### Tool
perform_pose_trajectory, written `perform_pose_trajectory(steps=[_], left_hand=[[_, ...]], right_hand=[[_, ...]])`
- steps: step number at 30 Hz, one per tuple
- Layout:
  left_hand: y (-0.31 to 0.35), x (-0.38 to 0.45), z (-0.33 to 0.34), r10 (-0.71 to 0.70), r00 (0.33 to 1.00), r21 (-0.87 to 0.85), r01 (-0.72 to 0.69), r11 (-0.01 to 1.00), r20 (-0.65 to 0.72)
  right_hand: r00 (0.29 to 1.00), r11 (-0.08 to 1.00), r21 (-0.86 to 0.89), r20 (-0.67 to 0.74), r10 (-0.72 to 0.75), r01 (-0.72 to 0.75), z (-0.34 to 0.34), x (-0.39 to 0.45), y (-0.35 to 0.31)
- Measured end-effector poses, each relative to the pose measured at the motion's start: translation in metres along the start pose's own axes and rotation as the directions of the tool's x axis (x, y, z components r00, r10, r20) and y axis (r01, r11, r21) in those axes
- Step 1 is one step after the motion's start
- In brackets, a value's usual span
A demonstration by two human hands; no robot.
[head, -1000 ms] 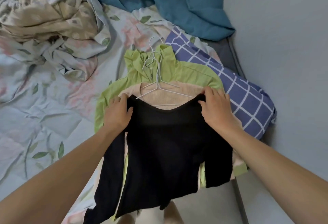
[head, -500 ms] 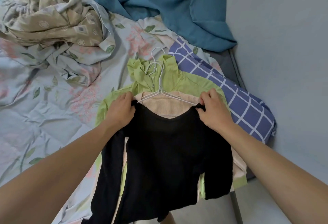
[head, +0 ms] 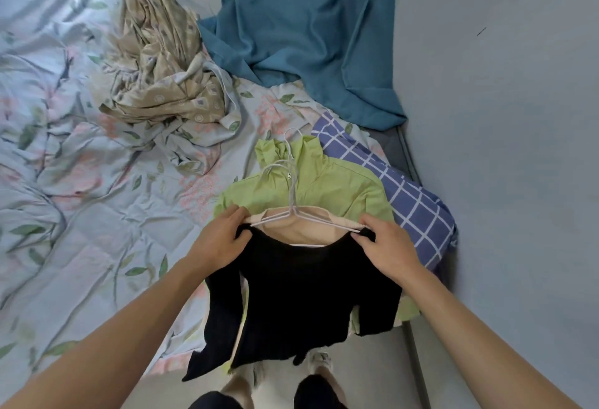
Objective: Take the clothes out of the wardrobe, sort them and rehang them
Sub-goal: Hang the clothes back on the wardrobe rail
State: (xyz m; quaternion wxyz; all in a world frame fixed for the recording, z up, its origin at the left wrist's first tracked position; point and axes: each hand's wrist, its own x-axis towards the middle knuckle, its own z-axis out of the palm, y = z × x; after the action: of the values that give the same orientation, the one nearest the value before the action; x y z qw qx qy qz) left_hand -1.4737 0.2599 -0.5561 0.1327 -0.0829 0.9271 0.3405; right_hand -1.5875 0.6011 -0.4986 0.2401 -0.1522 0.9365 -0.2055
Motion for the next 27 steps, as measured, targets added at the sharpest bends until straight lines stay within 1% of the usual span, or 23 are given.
perform_pose_trajectory(steps=[2, 4, 7, 10, 13, 15, 17, 20, 22, 24, 27], left_hand=[[0.026, -0.04, -0.027, -0.031, 0.999, -0.008, 0.03, 1.0, -0.022], [0.05, -0.084, -0.055, -0.113, 0.991, -0.006, 0.113, 0.994, -0.065], [0.077, -0.157, -0.098, -0.28, 0.944, -0.05, 0.275, 0.96, -0.174], [0.105, -0.233, -0.134, -0.368, 0.872, -0.104, 0.353, 0.93, -0.323], [0.127, -0.303, -0.159, -0.455, 0.788, -0.182, 0.418, 0.89, -0.414], [0.136, -0.348, -0.17, -0.526, 0.716, -0.261, 0.457, 0.85, -0.458], [0.142, -0.393, -0.179, -0.584, 0.633, -0.316, 0.494, 0.81, -0.508], [0.14, -0.458, -0.185, -0.634, 0.504, -0.367, 0.533, 0.763, -0.587], [0.132, -0.504, -0.187, -0.643, 0.414, -0.384, 0.552, 0.74, -0.644], [0.119, -0.55, -0.187, -0.638, 0.319, -0.395, 0.571, 0.72, -0.701], [0.094, -0.621, -0.184, -0.605, 0.171, -0.412, 0.588, 0.696, -0.777]], right_hand=[[1.0, 0.999, 0.03, 0.0, -0.011, 0.011, -0.017, -0.031, -0.018], [0.998, 0.998, 0.047, 0.03, -0.052, 0.051, -0.035, -0.054, -0.045], [0.973, 0.978, 0.033, 0.097, -0.208, 0.206, -0.06, -0.08, -0.095], [0.909, 0.923, 0.02, 0.167, -0.383, 0.385, -0.087, -0.104, -0.146], [0.801, 0.84, 0.05, 0.272, -0.533, 0.541, -0.102, -0.127, -0.196], [0.721, 0.776, 0.08, 0.32, -0.615, 0.626, -0.105, -0.141, -0.23], [0.651, 0.723, 0.098, 0.365, -0.665, 0.684, -0.102, -0.155, -0.265], [0.539, 0.64, 0.156, 0.412, -0.734, 0.753, -0.088, -0.187, -0.32], [0.469, 0.59, 0.212, 0.427, -0.773, 0.78, -0.073, -0.214, -0.358], [0.424, 0.564, 0.242, 0.45, -0.786, 0.789, -0.052, -0.243, -0.395], [0.388, 0.558, 0.287, 0.479, -0.787, 0.779, -0.011, -0.292, -0.447]])
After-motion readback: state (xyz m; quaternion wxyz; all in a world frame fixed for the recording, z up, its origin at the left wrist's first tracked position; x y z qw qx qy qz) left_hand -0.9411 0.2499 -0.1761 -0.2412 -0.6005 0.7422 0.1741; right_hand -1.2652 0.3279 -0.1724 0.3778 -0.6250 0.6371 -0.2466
